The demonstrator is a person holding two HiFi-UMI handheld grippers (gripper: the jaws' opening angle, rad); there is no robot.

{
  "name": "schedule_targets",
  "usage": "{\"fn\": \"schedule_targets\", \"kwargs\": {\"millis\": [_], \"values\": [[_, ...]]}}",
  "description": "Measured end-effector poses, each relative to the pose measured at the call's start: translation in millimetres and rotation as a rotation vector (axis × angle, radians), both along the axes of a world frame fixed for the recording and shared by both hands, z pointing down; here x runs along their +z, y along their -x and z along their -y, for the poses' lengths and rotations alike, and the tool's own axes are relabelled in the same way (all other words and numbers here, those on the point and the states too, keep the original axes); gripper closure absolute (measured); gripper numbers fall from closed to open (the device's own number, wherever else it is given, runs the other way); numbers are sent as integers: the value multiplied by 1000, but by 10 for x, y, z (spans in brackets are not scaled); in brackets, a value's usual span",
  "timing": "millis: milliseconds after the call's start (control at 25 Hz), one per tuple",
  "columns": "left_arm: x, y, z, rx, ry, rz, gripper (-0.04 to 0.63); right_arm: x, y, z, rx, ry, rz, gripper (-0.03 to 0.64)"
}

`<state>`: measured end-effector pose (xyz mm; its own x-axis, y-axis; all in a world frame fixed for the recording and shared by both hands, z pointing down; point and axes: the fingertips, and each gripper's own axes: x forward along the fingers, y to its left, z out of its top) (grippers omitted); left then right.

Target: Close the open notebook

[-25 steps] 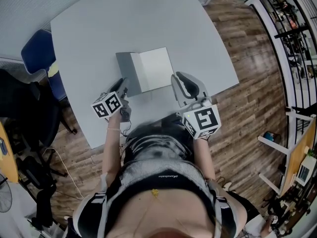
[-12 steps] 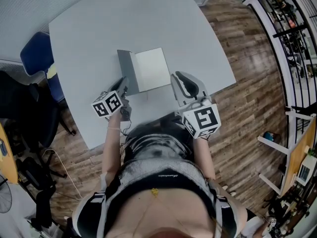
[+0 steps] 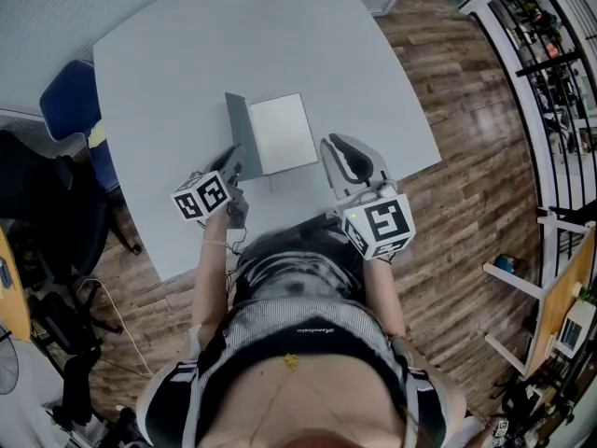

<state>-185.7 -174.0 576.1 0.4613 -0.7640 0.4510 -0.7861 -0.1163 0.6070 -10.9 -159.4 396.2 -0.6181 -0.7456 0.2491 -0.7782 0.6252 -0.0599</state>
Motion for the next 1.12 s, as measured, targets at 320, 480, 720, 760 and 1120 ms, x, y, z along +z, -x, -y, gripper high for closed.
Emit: {"fn": "schedule_targets", "kwargs": {"millis": [320,480,720,760,1120], "values": [[-49,-199,58,8,-7,-11,574,-1,-98,104,-23,0,2,568],[-39,-274,86,7,-7,-10,574,18,-133,149,-39,1,3,569],[-48,-390,110,2,-7,-7,574,69,-213,204,-57,14,0,569],[-44,-409,114,0,-6,-6,574,77,-225,215,-60,15,2,569],[-6,-590,159,6,2,-5,574,111,-298,281,-92,27,10,569]]}}
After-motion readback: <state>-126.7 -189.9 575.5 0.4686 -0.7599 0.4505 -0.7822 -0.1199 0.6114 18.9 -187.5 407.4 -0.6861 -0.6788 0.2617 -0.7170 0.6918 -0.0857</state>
